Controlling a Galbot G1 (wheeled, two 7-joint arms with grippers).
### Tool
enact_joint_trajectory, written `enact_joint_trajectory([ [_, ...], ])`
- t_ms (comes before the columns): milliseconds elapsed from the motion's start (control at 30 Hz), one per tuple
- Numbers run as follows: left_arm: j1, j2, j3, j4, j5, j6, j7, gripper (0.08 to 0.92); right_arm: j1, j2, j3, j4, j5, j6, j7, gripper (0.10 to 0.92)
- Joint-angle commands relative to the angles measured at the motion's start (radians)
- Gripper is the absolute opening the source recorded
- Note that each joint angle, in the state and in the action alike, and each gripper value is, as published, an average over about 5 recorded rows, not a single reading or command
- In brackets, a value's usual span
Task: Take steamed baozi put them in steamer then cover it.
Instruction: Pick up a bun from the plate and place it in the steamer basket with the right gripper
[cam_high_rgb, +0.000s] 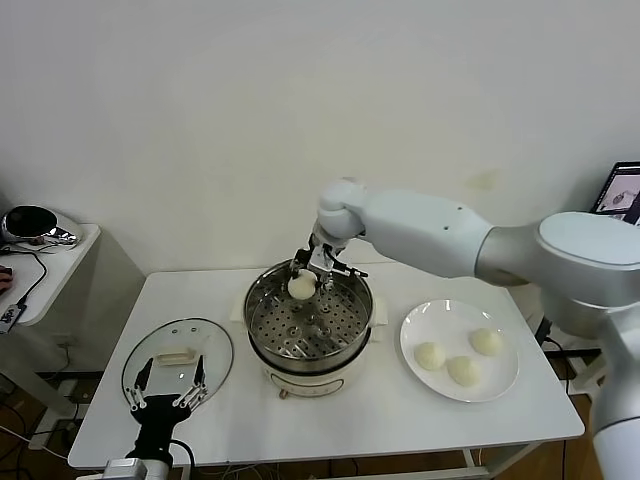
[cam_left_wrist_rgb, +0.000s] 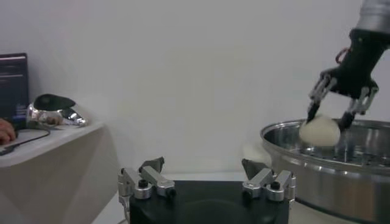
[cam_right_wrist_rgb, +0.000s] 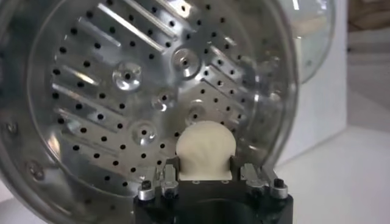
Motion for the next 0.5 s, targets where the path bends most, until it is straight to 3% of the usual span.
enact_joint_trajectory([
  [33, -0.001, 0.000, -0.002, -0.005, -0.002, -0.001, 0.000, 0.823, -0.037, 0.034, -0.001, -0.068, -0.152, 0.082, 0.029, 0.523],
  [133, -0.003, 0.000, -0.001, -0.004, -0.003, 0.000, 0.000, 0.823, -0.049, 0.039, 0.007, -0.084, -0.177, 0.090, 0.045, 0.562],
  [333, -0.006, 0.000, 0.002, -0.006, -0.003, 0.001, 0.000, 0.823, -0.037, 0.031, 0.026, -0.087, -0.154, 0.096, 0.070, 0.726],
  [500, -0.012, 0.004, 0.003, -0.012, -0.006, 0.004, 0.005, 0.823, 0.085, -0.035, 0.000, 0.036, 0.091, -0.052, -0.002, 0.811],
])
